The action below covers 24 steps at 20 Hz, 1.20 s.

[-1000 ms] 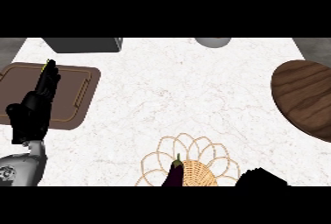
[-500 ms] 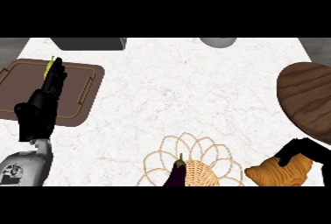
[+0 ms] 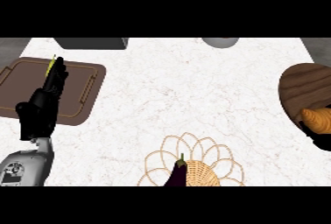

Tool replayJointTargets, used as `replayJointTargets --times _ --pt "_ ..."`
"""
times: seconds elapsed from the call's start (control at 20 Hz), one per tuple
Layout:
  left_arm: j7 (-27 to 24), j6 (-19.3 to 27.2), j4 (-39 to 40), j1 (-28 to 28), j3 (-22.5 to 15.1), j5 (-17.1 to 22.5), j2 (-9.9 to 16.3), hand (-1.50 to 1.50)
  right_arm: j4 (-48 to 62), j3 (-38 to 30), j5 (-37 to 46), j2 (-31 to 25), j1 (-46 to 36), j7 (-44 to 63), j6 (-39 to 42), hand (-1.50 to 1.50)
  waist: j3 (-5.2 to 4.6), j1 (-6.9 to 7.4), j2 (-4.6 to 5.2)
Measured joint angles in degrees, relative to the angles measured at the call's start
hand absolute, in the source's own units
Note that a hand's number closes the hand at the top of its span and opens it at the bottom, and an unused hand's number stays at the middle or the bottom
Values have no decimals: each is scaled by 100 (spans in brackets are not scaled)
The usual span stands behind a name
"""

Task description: Pick the croissant from the placemat and place it in the bowl

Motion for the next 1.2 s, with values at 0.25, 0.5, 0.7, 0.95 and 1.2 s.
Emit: replayJointTargets --times 0.25,0.5,0.7,0.95,1.2 --pt "135 4 -17 -101 -64 -69 -57 0 1721 -258 564 -448 -741 -873 -616 150 3 61 17" --pt "59 -109 72 -157 5 25 -29 0 3518 -469 1115 -910 -1367 -1746 -1378 150 7 121 42" --pt "5 -101 86 -175 -4 9 -79 0 5092 -580 1368 -1168 -2087 -2282 -1913 150 10 166 54" --pt "-13 -105 186 -301 -53 -34 -133 0 6653 -795 1235 -1450 -2812 -2587 -1714 -150 21 236 94" --pt "-14 -167 110 -237 -54 -13 -110 0 7637 -1019 959 -1578 -3146 -3227 -1252 -150 31 287 107"
